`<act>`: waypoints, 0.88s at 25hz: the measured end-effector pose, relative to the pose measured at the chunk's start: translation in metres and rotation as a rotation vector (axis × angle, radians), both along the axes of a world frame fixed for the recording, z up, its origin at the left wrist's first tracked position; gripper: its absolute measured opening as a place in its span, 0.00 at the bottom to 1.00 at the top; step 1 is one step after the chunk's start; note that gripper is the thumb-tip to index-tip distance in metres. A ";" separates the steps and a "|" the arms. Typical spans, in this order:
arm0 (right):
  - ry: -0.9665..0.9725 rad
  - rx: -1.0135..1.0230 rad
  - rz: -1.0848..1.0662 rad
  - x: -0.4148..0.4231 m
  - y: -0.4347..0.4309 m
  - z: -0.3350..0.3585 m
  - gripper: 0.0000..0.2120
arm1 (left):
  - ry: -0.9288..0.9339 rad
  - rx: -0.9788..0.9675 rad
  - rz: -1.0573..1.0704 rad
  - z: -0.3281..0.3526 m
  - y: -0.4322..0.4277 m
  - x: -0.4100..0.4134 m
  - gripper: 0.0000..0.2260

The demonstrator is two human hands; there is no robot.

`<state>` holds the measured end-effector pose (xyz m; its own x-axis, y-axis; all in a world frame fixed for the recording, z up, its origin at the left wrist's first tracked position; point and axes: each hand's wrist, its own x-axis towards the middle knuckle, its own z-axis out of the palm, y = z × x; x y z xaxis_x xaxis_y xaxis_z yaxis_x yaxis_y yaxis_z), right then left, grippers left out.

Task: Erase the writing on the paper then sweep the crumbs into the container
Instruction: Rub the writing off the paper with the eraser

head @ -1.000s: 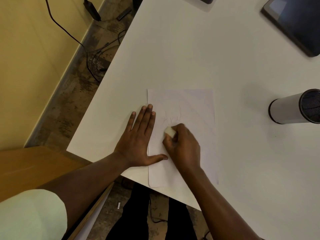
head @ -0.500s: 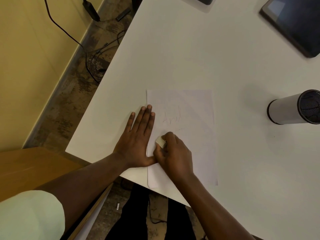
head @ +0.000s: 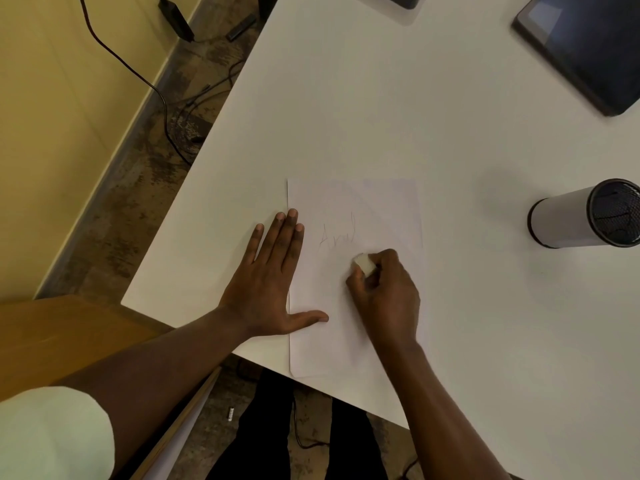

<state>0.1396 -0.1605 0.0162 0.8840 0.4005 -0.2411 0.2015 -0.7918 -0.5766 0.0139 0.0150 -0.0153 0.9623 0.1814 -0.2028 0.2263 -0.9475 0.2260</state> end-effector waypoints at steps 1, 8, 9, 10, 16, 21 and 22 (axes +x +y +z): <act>0.009 0.010 0.052 -0.010 0.004 0.002 0.10 | 0.001 -0.001 0.001 0.000 0.000 0.000 0.61; -0.020 -0.012 0.045 -0.001 -0.003 0.001 0.10 | -0.007 0.004 0.002 0.000 0.000 0.000 0.61; -0.005 -0.001 0.062 -0.005 0.001 0.003 0.10 | -0.010 0.000 0.001 -0.001 0.000 0.000 0.61; -0.016 0.021 0.150 -0.019 0.007 0.005 0.10 | -0.011 -0.003 0.000 -0.001 0.000 0.000 0.60; 0.006 0.007 0.031 -0.008 0.011 0.002 0.11 | -0.001 0.002 0.006 0.000 0.000 0.000 0.61; 0.016 0.059 0.170 -0.032 0.024 0.007 0.09 | -0.003 0.003 0.001 -0.001 0.000 0.000 0.58; 0.017 0.053 0.085 -0.023 0.025 0.004 0.10 | 0.004 0.005 0.003 -0.001 0.001 0.000 0.59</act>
<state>0.1166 -0.1352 0.0201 0.8421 0.4868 -0.2323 0.2564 -0.7402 -0.6216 0.0139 0.0157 -0.0165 0.9610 0.1851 -0.2055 0.2297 -0.9480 0.2202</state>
